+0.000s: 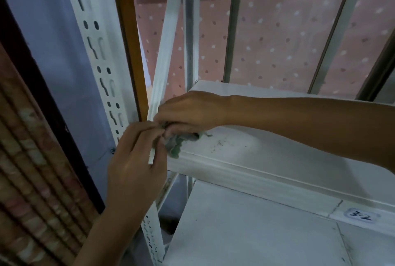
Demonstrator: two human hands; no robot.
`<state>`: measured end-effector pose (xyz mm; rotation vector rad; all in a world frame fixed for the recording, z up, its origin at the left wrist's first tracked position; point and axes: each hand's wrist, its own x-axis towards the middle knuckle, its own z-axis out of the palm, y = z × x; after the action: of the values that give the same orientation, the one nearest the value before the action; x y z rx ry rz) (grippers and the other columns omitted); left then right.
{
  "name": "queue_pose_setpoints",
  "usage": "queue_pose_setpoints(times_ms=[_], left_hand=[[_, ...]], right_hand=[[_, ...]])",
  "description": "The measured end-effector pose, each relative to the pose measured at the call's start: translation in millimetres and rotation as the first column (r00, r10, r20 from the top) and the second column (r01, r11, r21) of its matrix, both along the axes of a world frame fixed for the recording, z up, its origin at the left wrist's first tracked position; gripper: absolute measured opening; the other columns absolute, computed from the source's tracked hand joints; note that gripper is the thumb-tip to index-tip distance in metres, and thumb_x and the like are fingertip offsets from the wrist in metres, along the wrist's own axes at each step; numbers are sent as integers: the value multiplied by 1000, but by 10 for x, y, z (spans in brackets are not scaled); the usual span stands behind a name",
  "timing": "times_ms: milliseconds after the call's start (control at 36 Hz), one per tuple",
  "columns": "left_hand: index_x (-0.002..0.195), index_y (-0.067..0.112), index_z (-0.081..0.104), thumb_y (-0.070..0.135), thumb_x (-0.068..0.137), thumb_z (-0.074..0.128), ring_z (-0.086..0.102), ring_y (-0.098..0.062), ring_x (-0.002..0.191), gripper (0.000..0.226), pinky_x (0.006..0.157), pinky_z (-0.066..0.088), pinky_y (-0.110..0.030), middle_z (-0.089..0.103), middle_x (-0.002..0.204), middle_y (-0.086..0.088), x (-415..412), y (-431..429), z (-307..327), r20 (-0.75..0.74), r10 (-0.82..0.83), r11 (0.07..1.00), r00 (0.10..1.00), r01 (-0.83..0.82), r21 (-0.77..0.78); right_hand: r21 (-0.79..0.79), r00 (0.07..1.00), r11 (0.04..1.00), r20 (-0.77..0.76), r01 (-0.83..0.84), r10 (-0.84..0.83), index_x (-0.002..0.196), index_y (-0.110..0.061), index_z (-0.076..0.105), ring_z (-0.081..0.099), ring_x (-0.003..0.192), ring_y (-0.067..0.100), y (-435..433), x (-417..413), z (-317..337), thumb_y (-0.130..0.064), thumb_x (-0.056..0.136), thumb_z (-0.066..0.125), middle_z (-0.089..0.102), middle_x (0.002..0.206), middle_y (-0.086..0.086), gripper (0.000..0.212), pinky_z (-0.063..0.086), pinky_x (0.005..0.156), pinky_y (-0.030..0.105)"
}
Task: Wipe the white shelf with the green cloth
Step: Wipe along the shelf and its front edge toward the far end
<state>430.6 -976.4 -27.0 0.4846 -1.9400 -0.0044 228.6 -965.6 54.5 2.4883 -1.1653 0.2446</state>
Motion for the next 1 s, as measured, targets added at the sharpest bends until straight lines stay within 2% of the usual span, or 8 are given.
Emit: queue_pose_setpoints(times_ms=[111, 222, 333, 444, 556, 667, 917, 1000], left_hand=[[95, -5, 72, -5, 97, 60, 65, -31, 92, 12, 81, 50, -29, 71, 97, -19, -148, -21, 183, 147, 52, 979, 988, -21, -204], [127, 7, 69, 22, 104, 48, 57, -26, 128, 35, 109, 30, -20, 66, 135, -11, -369, -121, 443, 356, -190, 971, 915, 121, 208], [152, 24, 46, 34, 112, 33, 20, -14, 156, 44, 117, -3, -14, 29, 166, 8, -523, -180, 414, 639, -260, 941, 724, 40, 337], [148, 6, 50, 28, 113, 25, 35, -25, 152, 48, 124, 24, -40, 42, 159, -5, -544, -199, 403, 605, -201, 954, 771, 14, 299], [152, 0, 38, 14, 112, 26, 12, -26, 159, 44, 127, 14, -45, 27, 167, -11, -683, -163, 388, 837, -100, 963, 538, -158, 217], [141, 5, 52, 14, 107, 36, 26, -23, 151, 38, 122, 13, -35, 37, 159, -10, -829, -19, 415, 759, -175, 919, 628, -173, 355], [156, -4, 28, 12, 106, 29, 15, -32, 155, 53, 127, 5, -44, 12, 169, -20, -1011, 236, 460, 779, -233, 874, 582, -226, 430], [143, -6, 44, 12, 105, 26, 30, -40, 144, 46, 123, 22, -52, 34, 156, -26, -1073, 395, 422, 762, -205, 878, 614, -230, 421]], right_hand=[[-55, 985, 986, 80, 159, -155, 119, -10, 58, 57, 84, 12, 156, -219, 174, -32, 102, 45, 62, 108, 5, 31, 46, 63, 26], [-109, 947, 940, 37, 322, -320, 112, -12, 60, 54, 78, 14, 472, -581, 239, -31, 104, 44, 60, 104, 2, 26, 43, 61, 28], [-36, 866, 866, -7, 499, -499, 108, -21, 56, 54, 76, 14, 841, -821, 158, -43, 103, 36, 58, 99, -5, 30, 47, 63, 31], [0, 780, 781, 69, 624, -622, 102, -22, 57, 52, 75, 12, 1201, -975, 55, -43, 102, 38, 58, 95, -7, 28, 45, 67, 29], [58, 670, 676, 92, 734, -736, 98, -23, 56, 53, 73, 16, 1503, -1082, -95, -34, 99, 46, 54, 86, -8, 15, 49, 68, 34], [37, 531, 537, 106, 843, -841, 103, -25, 52, 57, 71, 20, 1731, -1081, -203, -36, 99, 43, 57, 83, -10, 14, 47, 64, 32], [103, 472, 474, 44, 875, -881, 96, -31, 51, 54, 70, 13, 2294, -867, -69, -50, 98, 40, 55, 76, -14, 21, 46, 65, 31], [82, 460, 471, 122, 878, -879, 97, -30, 53, 53, 69, 13, 2545, -806, -52, -49, 99, 40, 52, 71, -16, 23, 46, 65, 31]])
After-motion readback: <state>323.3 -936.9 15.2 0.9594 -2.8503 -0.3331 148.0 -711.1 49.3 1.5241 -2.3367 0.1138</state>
